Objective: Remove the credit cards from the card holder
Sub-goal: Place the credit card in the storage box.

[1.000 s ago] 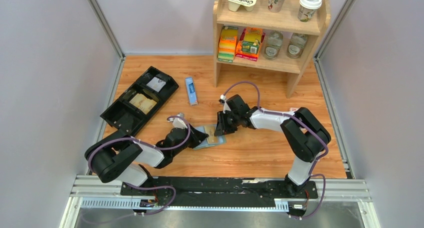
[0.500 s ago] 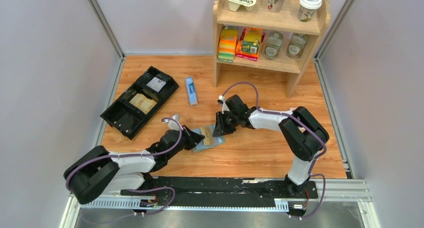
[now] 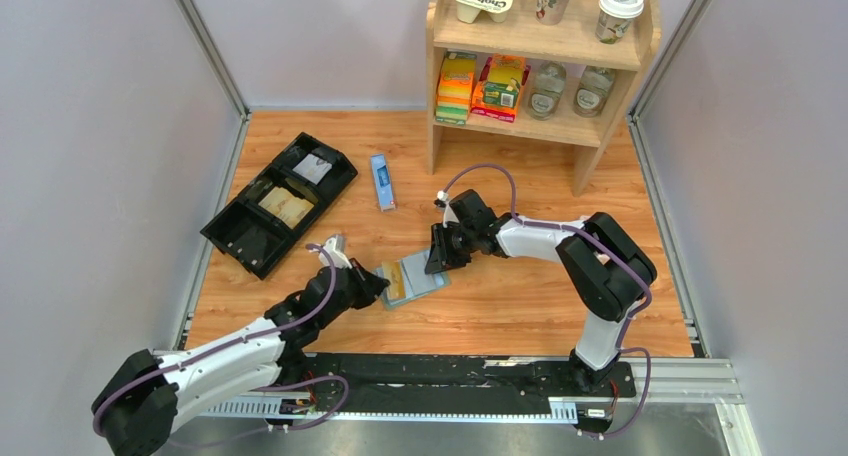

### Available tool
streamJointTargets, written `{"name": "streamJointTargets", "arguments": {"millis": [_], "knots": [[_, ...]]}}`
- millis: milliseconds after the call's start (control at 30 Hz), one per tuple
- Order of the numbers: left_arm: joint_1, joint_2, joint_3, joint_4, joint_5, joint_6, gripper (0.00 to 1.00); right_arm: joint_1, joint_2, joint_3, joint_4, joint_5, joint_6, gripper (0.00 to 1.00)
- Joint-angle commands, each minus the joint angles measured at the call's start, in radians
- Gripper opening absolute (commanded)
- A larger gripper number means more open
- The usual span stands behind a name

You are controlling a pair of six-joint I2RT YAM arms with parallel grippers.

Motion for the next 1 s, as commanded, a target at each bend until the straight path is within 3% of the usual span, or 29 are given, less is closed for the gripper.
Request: {"name": "streamJointTargets", "arguments": {"millis": [0,167,400,567,700,867,967], "knots": [[-0.003,-0.068,0.073,-0.220,-0.031,0.098,0.00,0.009,0.046,-0.010,-0.065,0.084,-0.022,0.30],[0.008,-0.136,0.202,-0.425,-0.057,0.259,0.00,0.009,0.024,-0.004,-0.072,0.081,-0.031,0.32],[0.100,-0.054,0.472,-0.693,-0.009,0.535,0.00,0.009,-0.020,0.033,-0.103,0.084,-0.060,0.40],[0.330,0.052,0.638,-0.845,0.177,0.730,0.00,0.009,-0.051,0.056,-0.111,0.085,-0.078,0.48],[0.485,0.163,0.815,-0.965,0.230,0.914,0.00,0.011,-0.088,0.039,-0.095,0.085,-0.088,0.54],[0.729,0.296,0.932,-1.025,0.363,1.056,0.00,0.011,-0.109,0.014,-0.068,0.087,-0.094,0.66],[0.792,0.341,0.989,-1.011,0.371,1.121,0.00,0.009,-0.123,0.005,-0.054,0.087,-0.097,0.71]]}}
